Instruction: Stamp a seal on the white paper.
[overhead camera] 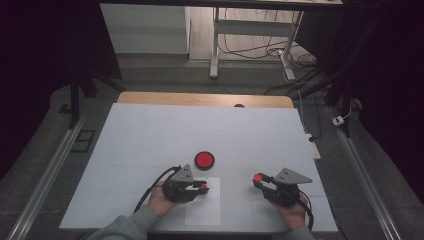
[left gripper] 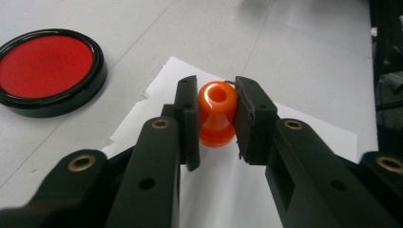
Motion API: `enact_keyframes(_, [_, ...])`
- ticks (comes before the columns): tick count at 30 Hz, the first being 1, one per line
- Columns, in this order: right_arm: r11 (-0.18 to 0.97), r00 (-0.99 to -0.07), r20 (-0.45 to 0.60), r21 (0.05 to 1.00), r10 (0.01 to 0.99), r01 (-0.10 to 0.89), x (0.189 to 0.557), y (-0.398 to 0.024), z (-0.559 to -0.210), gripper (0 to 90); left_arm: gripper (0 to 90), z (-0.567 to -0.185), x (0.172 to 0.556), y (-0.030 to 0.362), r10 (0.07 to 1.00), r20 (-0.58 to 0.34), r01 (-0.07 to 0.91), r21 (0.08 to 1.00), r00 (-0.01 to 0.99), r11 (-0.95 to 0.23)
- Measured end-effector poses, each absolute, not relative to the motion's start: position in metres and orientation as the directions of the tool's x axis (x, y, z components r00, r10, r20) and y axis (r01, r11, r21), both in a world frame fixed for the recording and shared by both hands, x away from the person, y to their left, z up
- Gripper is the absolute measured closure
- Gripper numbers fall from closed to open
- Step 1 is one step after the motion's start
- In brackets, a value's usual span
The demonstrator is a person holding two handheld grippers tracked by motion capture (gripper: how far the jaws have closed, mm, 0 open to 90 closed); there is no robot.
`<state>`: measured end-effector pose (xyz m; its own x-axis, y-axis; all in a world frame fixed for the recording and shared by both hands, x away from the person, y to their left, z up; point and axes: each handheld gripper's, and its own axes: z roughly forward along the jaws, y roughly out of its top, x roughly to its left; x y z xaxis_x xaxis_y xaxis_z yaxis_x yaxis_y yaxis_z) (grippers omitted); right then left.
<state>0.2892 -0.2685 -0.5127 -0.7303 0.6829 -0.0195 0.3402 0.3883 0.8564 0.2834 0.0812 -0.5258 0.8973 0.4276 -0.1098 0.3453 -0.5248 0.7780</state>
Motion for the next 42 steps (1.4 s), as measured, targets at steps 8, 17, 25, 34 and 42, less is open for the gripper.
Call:
enact_keyframes(8, [0.386,-0.732,-0.017,0.857,0.681,0.34,0.289,-0.268,-0.513,64.5,72.1,-0.528,0.283,0.079,0.423,-0.104,0.342,0.77,0.9,-0.538])
enact_keyframes(17, [0.386,-0.732,-0.017,0.857,0.681,0.34,0.289,-0.268,-0.514,64.5,72.1,-0.531,0.282,0.079,0.43,-0.091,0.341,0.762,0.898,-0.55])
enact_keyframes(25, [0.386,-0.733,-0.015,0.857,0.68,0.34,0.29,-0.268,-0.514,64.5,72.1,-0.535,0.279,0.076,0.436,-0.076,0.338,0.754,0.897,-0.564])
enact_keyframes(34, [0.388,-0.734,-0.018,0.857,0.679,0.338,0.289,-0.268,-0.513,64.5,72.4,-0.535,0.273,0.074,0.446,-0.029,0.312,0.755,0.894,-0.577])
enact_keyframes(42, [0.389,-0.731,-0.021,0.857,0.682,0.338,0.288,-0.268,-0.513,64.5,72.5,-0.538,0.271,0.075,0.448,-0.018,0.301,0.765,0.894,-0.569])
